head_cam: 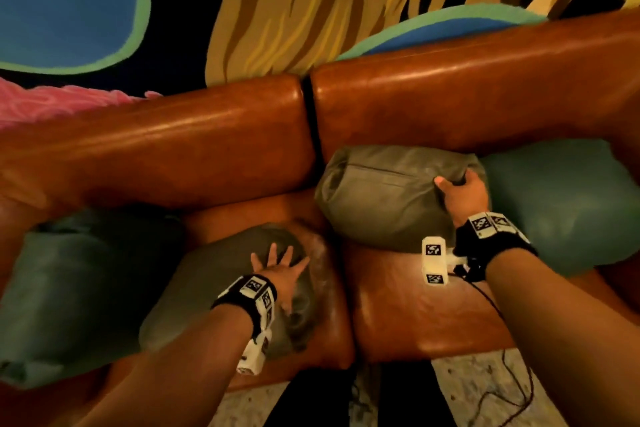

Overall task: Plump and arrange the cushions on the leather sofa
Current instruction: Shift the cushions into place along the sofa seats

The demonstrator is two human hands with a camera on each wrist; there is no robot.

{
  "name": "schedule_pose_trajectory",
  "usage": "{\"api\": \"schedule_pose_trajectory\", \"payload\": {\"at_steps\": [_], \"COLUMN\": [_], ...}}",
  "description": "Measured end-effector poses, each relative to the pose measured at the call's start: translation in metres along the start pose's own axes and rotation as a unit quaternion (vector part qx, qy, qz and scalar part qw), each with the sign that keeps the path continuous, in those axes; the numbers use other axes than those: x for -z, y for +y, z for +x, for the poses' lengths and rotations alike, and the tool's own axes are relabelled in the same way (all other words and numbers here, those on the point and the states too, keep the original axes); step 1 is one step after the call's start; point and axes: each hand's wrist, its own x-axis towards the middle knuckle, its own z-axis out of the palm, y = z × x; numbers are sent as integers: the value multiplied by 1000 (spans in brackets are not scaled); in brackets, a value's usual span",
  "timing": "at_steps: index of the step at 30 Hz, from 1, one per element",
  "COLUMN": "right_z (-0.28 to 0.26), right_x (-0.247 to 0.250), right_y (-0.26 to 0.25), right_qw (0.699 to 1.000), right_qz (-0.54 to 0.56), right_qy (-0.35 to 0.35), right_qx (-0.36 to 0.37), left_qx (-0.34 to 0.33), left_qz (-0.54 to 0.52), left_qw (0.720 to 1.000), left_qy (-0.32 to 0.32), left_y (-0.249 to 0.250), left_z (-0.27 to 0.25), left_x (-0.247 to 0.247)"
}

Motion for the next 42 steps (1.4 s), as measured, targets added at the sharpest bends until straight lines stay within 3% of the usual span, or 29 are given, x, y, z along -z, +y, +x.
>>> {"api": "schedule_pose_trajectory", "payload": {"at_steps": [4, 6, 8, 10, 12, 13, 14, 17, 18, 21, 24, 27, 30, 35, 39, 42], "right_z": [8, 12, 11, 12, 8, 4, 0, -14, -18, -20, -14, -5, -10, 15, 32, 42], "right_x": [3, 8, 5, 2, -3, -6, -10, -15, -15, -15, -13, -10, -4, 20, 12, -19], "right_y": [-1, 4, 0, -1, -7, -9, -13, -19, -20, -18, -11, 0, -11, -30, -36, -9], "right_qw": [999, 999, 998, 997, 996, 996, 996, 993, 993, 993, 994, 997, 986, 961, 966, 985], "right_qz": [-34, -44, -55, -69, -64, -52, -46, -55, -56, -60, -68, -62, 85, 155, 77, -43], "right_qy": [17, 12, 20, 38, 55, 63, 72, 90, 93, 94, 73, -32, -131, -221, -243, -165], "right_qx": [7, 10, 5, -3, -21, -27, -35, -44, -45, -46, -39, -13, -54, -60, -49, 18], "left_qx": [-31, -54, -52, 5, 65, 75, 80, 76, 77, 97, 80, 49, 17, -27, -13, 41], "left_qz": [28, 73, 125, 110, 50, 13, -23, -44, -24, -22, -106, -74, -41, -110, -131, -132], "left_qw": [999, 995, 988, 974, 926, 904, 899, 948, 950, 908, 906, 906, 907, 852, 853, 859], "left_qy": [35, 30, 73, 198, 368, 421, 430, 307, 303, 408, 402, 414, 420, 511, 505, 494], "left_y": [-1, 0, -11, -26, -41, -45, -51, -65, -73, -103, -125, -139, -147, -152, -139, -116], "left_z": [9, 8, 1, -8, -18, -22, -23, -19, -15, -4, -5, -19, -32, -18, 2, 14], "left_x": [2, 18, 47, 79, 97, 99, 95, 70, 61, 49, 62, 80, 82, 54, 49, 57]}}
